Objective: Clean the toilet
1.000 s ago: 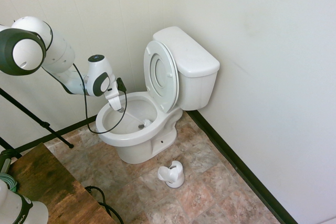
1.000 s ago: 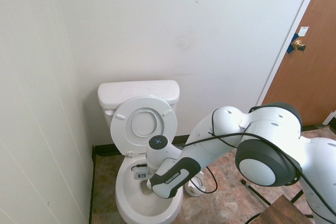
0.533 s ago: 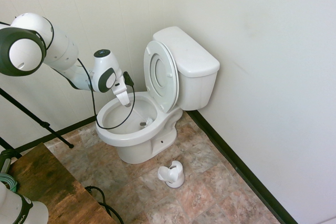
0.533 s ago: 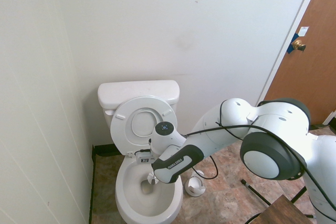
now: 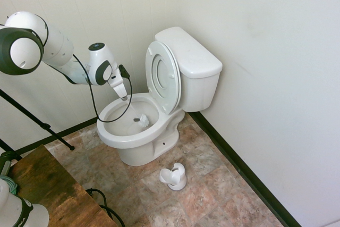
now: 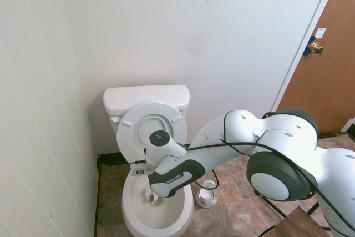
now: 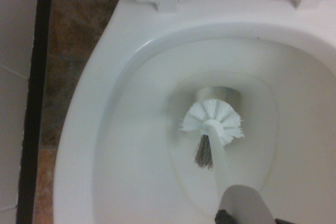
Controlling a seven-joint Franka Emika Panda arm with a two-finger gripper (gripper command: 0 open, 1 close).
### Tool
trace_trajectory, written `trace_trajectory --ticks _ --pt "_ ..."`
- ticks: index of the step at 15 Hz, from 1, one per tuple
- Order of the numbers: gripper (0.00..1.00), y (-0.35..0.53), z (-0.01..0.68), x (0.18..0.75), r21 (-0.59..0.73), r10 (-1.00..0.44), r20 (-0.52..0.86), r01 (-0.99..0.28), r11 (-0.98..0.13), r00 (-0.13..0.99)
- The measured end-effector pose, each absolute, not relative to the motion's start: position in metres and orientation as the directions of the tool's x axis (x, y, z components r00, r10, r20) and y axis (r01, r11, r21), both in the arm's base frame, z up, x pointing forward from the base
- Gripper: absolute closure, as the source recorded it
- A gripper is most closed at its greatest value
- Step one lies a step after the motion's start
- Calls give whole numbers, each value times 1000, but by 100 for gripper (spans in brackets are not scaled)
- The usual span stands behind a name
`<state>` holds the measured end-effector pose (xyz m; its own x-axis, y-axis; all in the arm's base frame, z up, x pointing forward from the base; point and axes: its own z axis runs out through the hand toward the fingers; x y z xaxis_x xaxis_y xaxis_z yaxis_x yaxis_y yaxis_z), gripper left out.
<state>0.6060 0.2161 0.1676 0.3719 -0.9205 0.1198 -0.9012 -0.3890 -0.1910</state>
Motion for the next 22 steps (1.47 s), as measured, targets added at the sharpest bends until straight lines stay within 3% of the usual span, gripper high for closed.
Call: trace_trajectory --ticks 7,14,18,22 --pt "100 209 262 530 -233 -912 177 -884 -405 371" --pt "100 173 408 477 -307 -931 236 -888 -343 278" --pt "100 78 475 448 -332 -966 187 -914 -233 179" --pt "100 -28 476 443 -302 -983 135 -940 -161 125"
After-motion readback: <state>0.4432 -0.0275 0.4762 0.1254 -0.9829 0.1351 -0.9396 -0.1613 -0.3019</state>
